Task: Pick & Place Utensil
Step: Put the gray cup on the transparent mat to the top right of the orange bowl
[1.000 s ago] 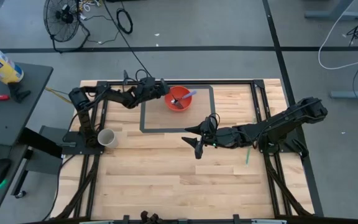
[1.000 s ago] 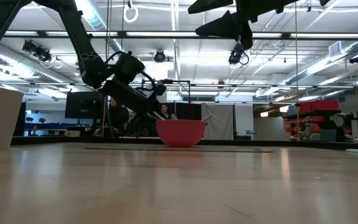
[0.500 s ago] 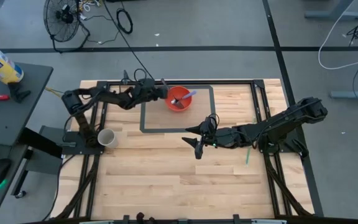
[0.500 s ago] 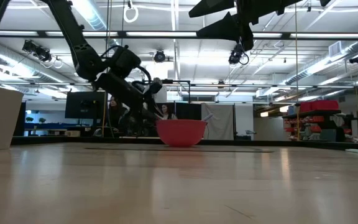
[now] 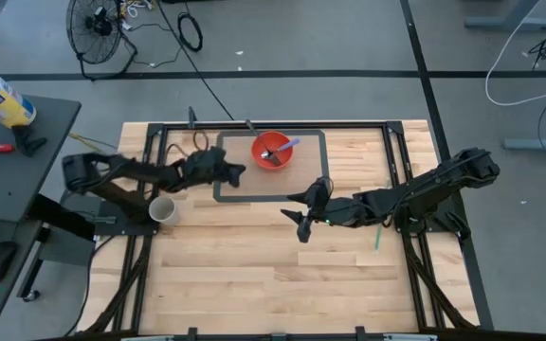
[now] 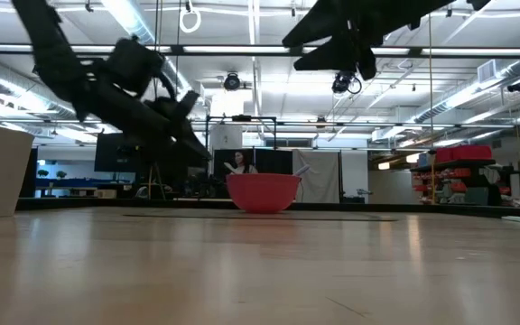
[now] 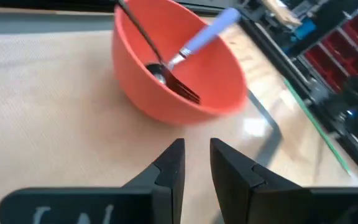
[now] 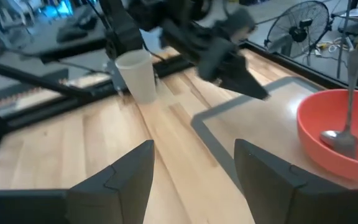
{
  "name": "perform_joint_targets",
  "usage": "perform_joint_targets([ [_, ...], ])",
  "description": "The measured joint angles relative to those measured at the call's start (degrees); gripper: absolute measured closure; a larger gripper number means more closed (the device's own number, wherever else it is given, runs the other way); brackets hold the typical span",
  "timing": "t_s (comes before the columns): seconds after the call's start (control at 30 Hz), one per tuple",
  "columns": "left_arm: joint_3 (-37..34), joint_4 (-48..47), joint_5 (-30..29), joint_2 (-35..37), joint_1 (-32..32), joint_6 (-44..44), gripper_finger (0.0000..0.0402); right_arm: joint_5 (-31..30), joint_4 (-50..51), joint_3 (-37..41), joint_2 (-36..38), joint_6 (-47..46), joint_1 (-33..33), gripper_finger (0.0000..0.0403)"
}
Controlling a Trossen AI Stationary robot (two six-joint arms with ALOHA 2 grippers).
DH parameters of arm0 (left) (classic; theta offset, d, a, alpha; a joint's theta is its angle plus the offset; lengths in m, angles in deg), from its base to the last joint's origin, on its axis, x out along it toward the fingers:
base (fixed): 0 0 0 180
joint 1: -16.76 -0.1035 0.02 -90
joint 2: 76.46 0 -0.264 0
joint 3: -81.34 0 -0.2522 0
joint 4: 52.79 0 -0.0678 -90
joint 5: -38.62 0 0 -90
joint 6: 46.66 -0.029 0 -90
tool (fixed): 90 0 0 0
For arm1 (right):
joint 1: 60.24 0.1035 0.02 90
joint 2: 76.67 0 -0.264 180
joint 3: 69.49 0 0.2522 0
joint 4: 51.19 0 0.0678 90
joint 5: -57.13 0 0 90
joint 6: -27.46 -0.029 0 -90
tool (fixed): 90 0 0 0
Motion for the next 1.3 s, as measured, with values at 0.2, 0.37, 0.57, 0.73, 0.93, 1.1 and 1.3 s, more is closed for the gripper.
perform_joint_targets([
  [0.2, -1.31, -6.61, -1.9, 11.01, 8.4, -2.79, 0.0341, -1.05, 0.04, 0.0, 0.04, 2.94, -0.48, 0.0179],
  [0.37, 3.65, -24.42, -6.38, 17.6, 16.31, -6.94, 0.0366, -0.83, -0.55, 0.0, 0.07, 3.97, -1.17, 0.0179],
  [0.57, 13.24, -53.6, -13.7, 22.51, 25.7, -7.0, 0.0392, -0.59, -0.84, 0.0, 0.07, 5.4, -1.18, 0.0179],
  [0.73, 22.89, -78.18, -13.65, 23.1, 31.48, -2.02, 0.0396, -0.54, -1.14, 0.0, 0.07, 5.81, -1.9, 0.0179],
  [0.93, 32.35, -99.28, -14.69, 23.07, 36.64, 0.6, 0.038, 1.3, -1.37, 0.0, -0.02, 9.31, -2.21, 0.0162],
  [1.1, 35.55, -110.42, -16.91, 23.05, 39.05, 4.13, 0.0357, 6.49, -8.74, -0.04, -4.05, 14.8, -2.19, 0.0128],
  [1.3, 34.31, -119.36, -13.33, 23.05, 39.23, 11.04, 0.0296, 7.76, -12.01, -0.04, -7.79, 15.87, -2.23, 0.0104],
])
